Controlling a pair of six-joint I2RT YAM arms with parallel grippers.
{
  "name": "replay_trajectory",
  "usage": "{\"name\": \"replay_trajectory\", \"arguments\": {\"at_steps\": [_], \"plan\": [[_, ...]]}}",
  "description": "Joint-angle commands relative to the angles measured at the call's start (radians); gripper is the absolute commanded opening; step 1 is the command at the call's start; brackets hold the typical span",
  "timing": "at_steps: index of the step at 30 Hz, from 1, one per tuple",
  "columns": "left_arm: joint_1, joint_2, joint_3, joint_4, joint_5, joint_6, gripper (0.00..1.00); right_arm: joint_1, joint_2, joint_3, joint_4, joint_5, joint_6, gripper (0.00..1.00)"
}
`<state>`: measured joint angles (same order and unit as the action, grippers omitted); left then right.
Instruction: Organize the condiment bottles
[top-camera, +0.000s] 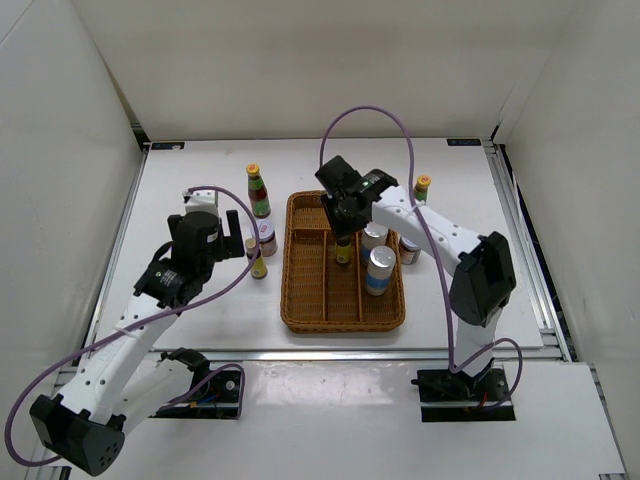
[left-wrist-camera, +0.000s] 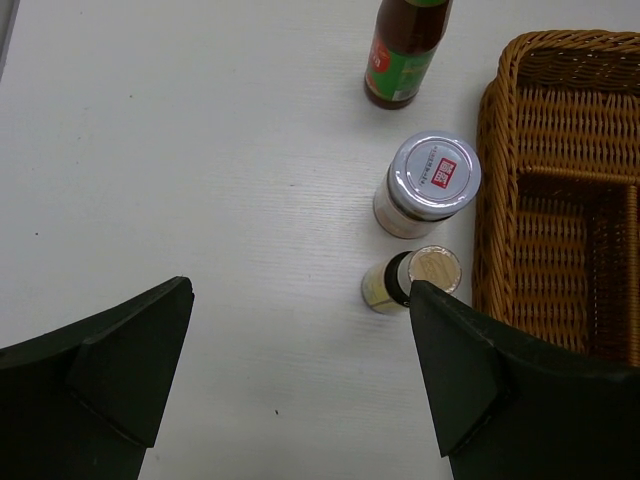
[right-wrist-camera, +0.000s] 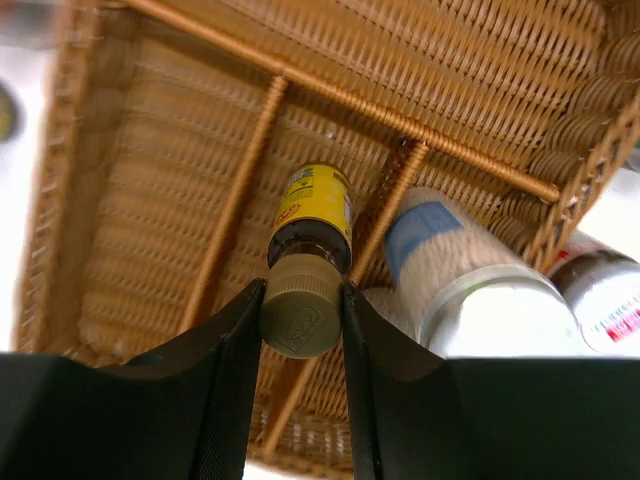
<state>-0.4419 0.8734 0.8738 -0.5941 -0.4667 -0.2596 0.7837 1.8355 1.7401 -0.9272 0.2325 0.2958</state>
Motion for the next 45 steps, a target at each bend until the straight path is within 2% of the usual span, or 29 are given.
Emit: {"name": "replay_trajectory", "arguments": {"at_steps": [1,3,5,9,10,11,13,25,32,42,45], "plan": [[0.003,-0.011,-0.012,0.036,0.025,0.003,1.0,-0.011,0.001,-0.036,0.114,0.041,-0.017,0.0],[0.003,-0.011,-0.012,0.036,0.034,0.013,1.0,-0.02,0.031,-0.05,0.146,0.007,-0.006,0.0],[0.003,-0.002,-0.012,0.036,0.034,0.013,1.0,-0.029,0.048,-0.062,0.146,-0.013,-0.006,0.07],[0.003,-0.002,-0.012,0.045,0.072,0.022,1.0,-0.029,0.059,-0.062,0.146,-0.013,0.003,0.39],[0.003,-0.002,-0.012,0.045,0.104,0.022,1.0,-0.029,0.036,-0.062,0.146,-0.013,0.014,0.59],[0.003,-0.002,-0.012,0.059,0.121,0.022,1.0,-0.029,0.025,-0.062,0.146,-0.004,0.014,0.66],[-0.009,0.007,-0.012,0.069,0.166,0.031,1.0,-0.029,-0.016,-0.071,0.146,0.02,0.025,0.74],[-0.009,0.036,-0.012,0.07,0.204,0.04,1.0,-0.029,-0.131,-0.08,0.122,0.05,0.025,0.77],[-0.009,0.148,0.042,0.07,0.356,0.02,1.0,-0.029,-0.225,-0.048,0.113,0.059,0.025,0.79],[-0.009,0.34,0.083,0.048,0.298,-0.052,1.0,-0.029,-0.341,-0.076,0.102,0.059,0.016,0.79],[-0.009,0.363,0.083,0.048,0.275,-0.072,0.94,-0.029,-0.371,-0.102,0.102,0.068,0.016,0.79]]}}
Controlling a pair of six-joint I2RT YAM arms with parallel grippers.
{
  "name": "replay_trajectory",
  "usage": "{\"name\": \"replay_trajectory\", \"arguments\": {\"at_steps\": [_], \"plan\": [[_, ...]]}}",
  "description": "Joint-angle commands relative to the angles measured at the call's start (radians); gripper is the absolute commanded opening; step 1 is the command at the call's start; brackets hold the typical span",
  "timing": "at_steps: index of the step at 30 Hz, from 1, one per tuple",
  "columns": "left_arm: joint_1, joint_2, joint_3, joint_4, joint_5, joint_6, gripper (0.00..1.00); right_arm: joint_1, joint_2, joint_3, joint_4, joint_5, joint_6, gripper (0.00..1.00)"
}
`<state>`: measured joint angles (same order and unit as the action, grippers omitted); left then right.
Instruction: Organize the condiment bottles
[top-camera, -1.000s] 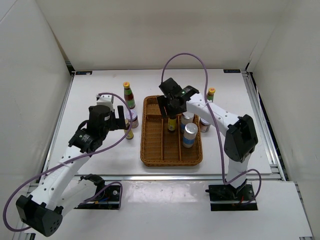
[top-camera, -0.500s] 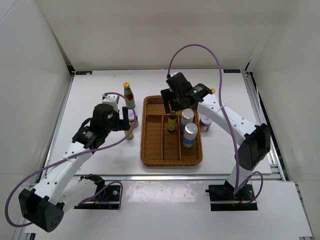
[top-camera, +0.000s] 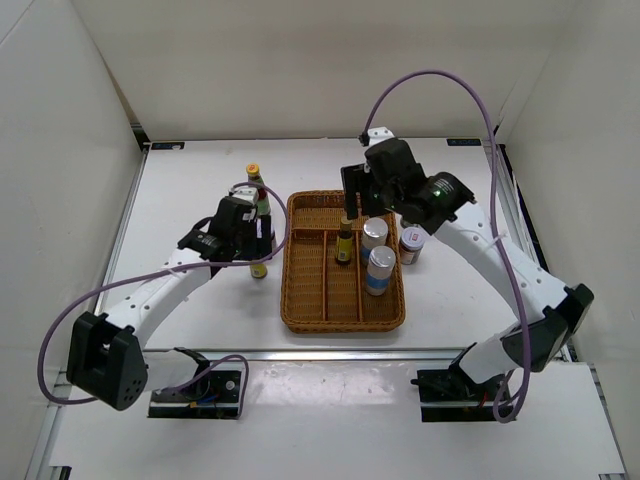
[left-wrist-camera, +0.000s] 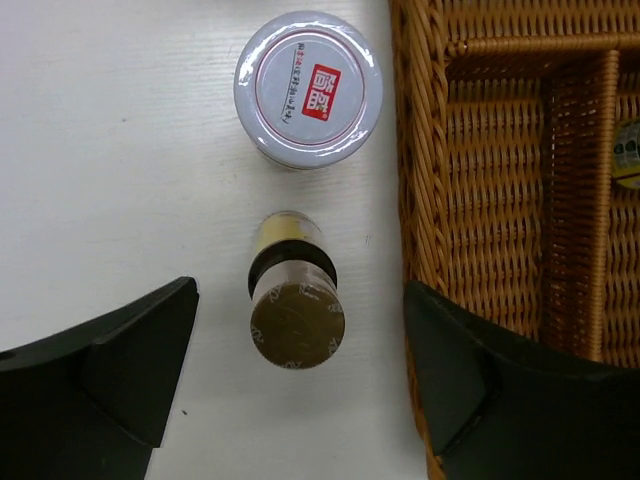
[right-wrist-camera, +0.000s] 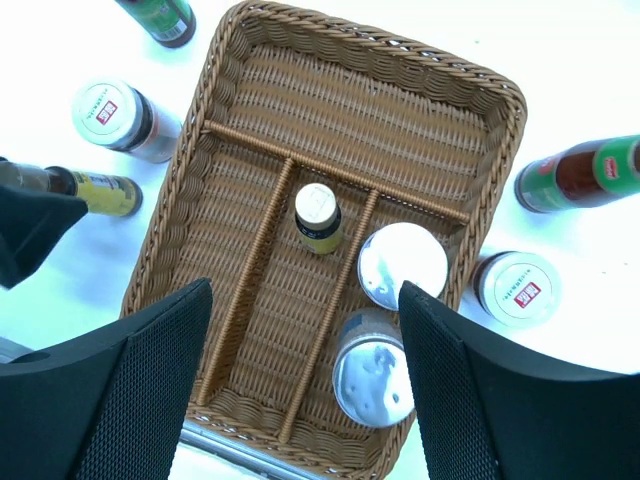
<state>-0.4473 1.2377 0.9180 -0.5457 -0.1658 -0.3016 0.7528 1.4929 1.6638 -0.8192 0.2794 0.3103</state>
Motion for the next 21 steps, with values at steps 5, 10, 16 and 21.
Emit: {"name": "replay_trajectory", "arguments": {"at_steps": [5,10,16,21], "plan": [[-0.004,0.031,0.073,0.0,-0.06,-0.042,0.72,0.002,-0.097,-0.074,-0.006,0.021,0.001,0.79],[-0.004,0.032,0.105,0.0,-0.06,-0.019,0.4,0.002,-0.138,-0.105,-0.006,0.03,-0.008,0.79],[-0.049,-0.033,0.205,-0.104,-0.104,-0.01,0.11,0.002,-0.184,-0.114,-0.015,0.041,-0.008,0.79],[-0.134,-0.072,0.358,-0.209,-0.12,0.01,0.11,0.002,-0.226,-0.066,-0.047,0.064,-0.017,0.77]]}}
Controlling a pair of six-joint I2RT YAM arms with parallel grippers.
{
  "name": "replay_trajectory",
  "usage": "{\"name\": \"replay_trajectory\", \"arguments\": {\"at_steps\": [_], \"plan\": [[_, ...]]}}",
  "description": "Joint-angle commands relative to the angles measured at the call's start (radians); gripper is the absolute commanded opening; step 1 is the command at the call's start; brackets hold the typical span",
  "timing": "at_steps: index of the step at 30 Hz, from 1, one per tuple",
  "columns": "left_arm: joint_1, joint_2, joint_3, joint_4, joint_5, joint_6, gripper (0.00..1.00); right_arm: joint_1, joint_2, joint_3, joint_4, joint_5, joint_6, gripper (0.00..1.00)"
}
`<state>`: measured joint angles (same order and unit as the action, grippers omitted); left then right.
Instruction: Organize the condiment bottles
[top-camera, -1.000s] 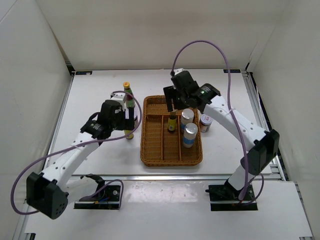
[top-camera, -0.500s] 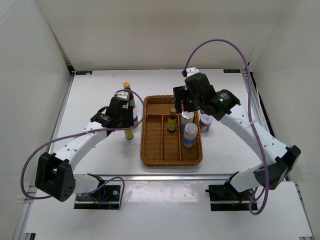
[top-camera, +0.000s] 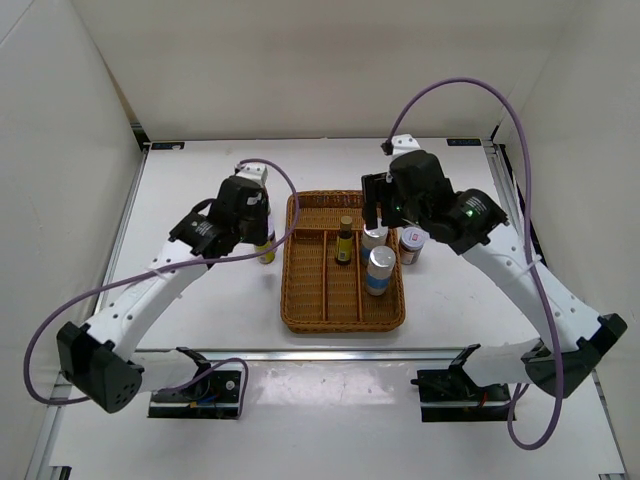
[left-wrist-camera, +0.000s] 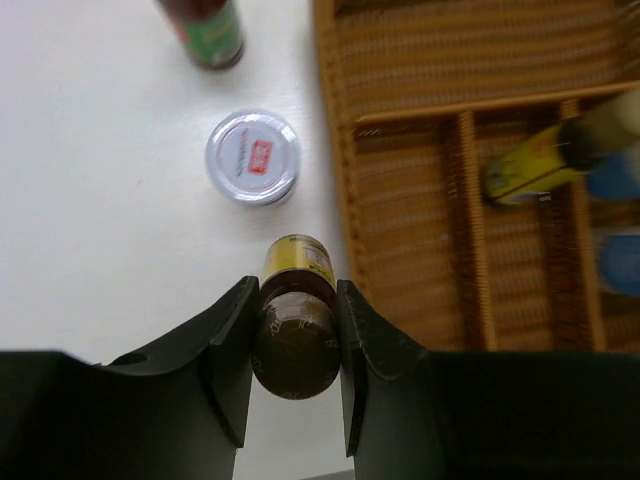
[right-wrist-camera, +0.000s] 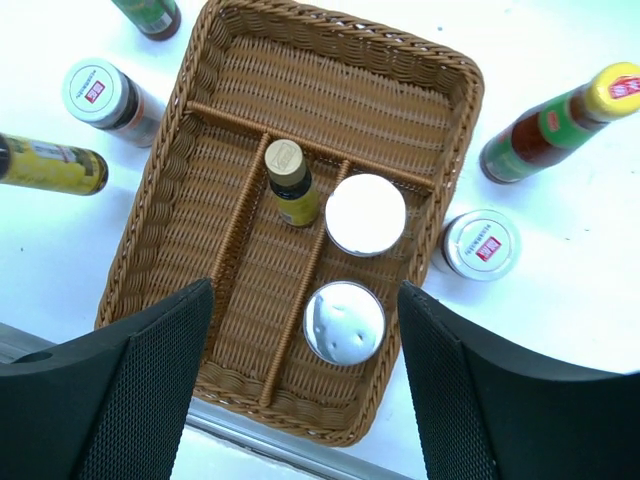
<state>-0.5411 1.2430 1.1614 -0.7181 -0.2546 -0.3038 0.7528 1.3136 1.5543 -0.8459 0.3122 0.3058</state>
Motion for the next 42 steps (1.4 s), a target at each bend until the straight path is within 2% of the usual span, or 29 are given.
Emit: {"name": "replay_trajectory", "arguments": {"at_steps": [1,6,7,9,14,17,31,37,42], "plan": [[-0.072,-0.077,0.136,-0.052,-0.019,0.012,0.11,0.002,-0.059,0.053,-0.021,0.042,-0.013,0.77],[-0.186,-0.053,0.239,-0.107,0.063,0.002,0.11,0.002,-0.093,0.082,-0.041,0.097,-0.04,0.81],[-0.236,-0.042,0.251,-0.107,0.075,-0.007,0.11,0.002,-0.093,0.092,-0.041,0.125,-0.056,0.81],[-0.288,-0.022,0.251,-0.097,0.063,-0.02,0.11,-0.009,-0.093,0.101,-0.05,0.151,-0.071,0.84],[-0.46,0.087,0.262,-0.021,0.019,-0.043,0.11,-0.039,-0.093,0.124,-0.084,0.169,-0.071,0.84],[-0.519,0.142,0.273,0.031,-0.011,-0.043,0.11,-0.04,-0.103,0.124,-0.102,0.169,-0.057,0.84],[-0.546,0.256,0.155,0.259,-0.011,-0.034,0.11,-0.04,-0.214,0.127,-0.196,0.197,-0.004,0.84],[-0.546,0.345,0.146,0.272,-0.104,0.006,0.11,-0.04,-0.235,0.148,-0.26,0.229,-0.004,0.85],[-0.546,0.387,0.146,0.281,-0.114,0.015,0.11,-0.04,-0.276,0.176,-0.318,0.254,0.016,0.86]]}}
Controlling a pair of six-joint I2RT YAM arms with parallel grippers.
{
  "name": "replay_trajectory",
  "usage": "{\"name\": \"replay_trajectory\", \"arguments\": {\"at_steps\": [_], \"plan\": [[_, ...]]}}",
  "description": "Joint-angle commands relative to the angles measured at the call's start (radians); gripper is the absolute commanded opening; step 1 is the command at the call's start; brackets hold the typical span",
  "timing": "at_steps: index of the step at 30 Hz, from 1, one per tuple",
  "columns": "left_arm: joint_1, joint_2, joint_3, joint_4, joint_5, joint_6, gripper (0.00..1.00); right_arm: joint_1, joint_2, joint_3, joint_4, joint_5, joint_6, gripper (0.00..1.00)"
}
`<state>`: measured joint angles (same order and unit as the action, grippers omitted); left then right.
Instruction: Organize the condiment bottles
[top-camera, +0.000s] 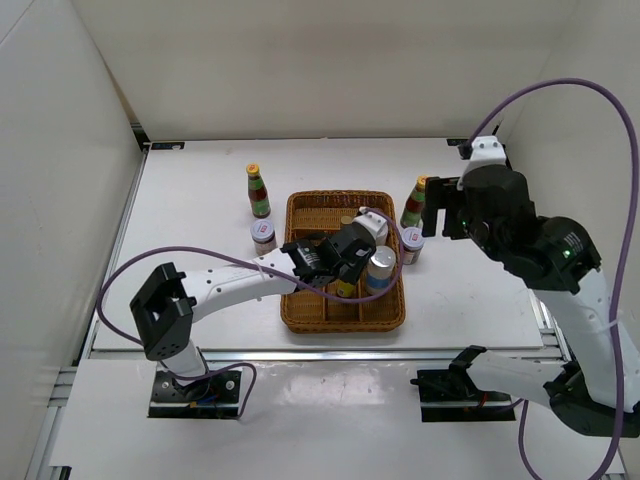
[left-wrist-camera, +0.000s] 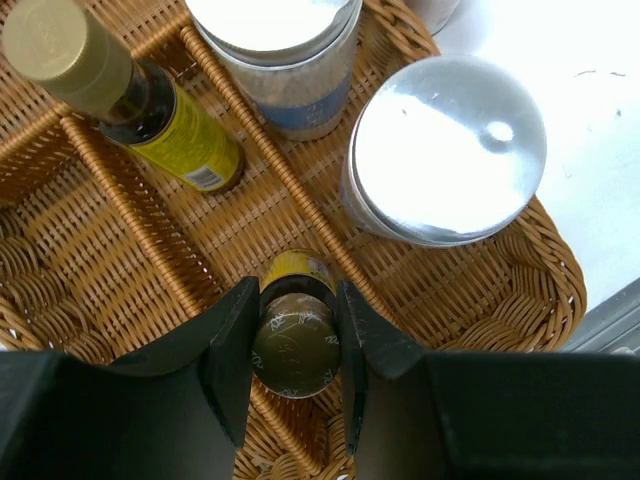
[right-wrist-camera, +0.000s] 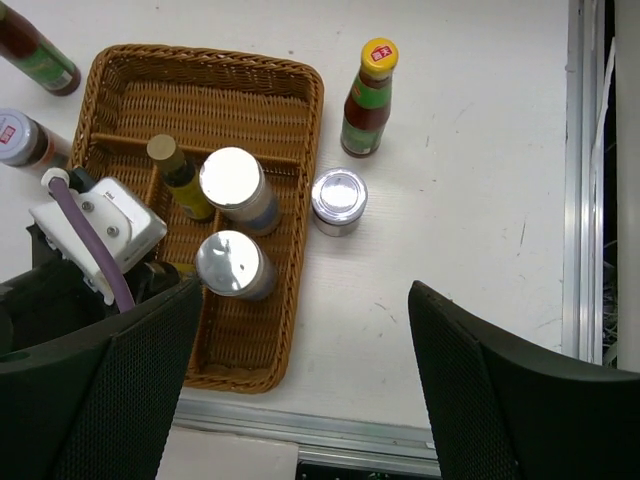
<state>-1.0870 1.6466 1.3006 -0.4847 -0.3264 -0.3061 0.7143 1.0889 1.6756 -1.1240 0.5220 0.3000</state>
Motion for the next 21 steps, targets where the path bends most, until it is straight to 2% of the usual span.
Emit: {"name": "replay_trajectory", "arguments": {"at_steps": [1,3,5,6,9,10,13,15,21], "plan": [[-0.001,-0.005,0.006,0.047,-0.042,0.018,0.12,-0.001,-0.052,0.055,-0.049,0.044,0.036,0.86],[-0.001,-0.005,0.006,0.047,-0.042,0.018,0.22,-0.001,-0.075,0.043,-0.075,0.032,0.054,0.88],[-0.001,0.005,0.006,0.047,-0.042,0.018,0.26,-0.001,-0.113,0.013,-0.086,0.021,0.074,0.88],[-0.001,0.005,0.006,0.047,-0.042,0.018,0.39,-0.001,-0.124,-0.003,-0.086,0.021,0.089,0.88],[-0.001,0.005,0.006,0.047,-0.033,0.009,0.53,-0.001,-0.147,-0.059,-0.086,0.0,0.102,0.88],[-0.001,0.005,0.006,0.047,-0.033,0.009,0.7,-0.001,-0.147,-0.059,-0.086,-0.01,0.102,0.88],[-0.001,0.005,0.016,0.047,-0.043,0.018,0.92,-0.001,-0.147,-0.07,-0.086,-0.01,0.102,0.89],[-0.001,-0.017,0.016,0.047,-0.055,0.018,0.99,-0.001,-0.147,-0.07,-0.086,-0.01,0.102,0.89],[-0.001,-0.096,0.075,-0.005,-0.117,0.041,0.99,-0.001,-0.129,-0.074,-0.063,-0.049,0.102,0.89]]}}
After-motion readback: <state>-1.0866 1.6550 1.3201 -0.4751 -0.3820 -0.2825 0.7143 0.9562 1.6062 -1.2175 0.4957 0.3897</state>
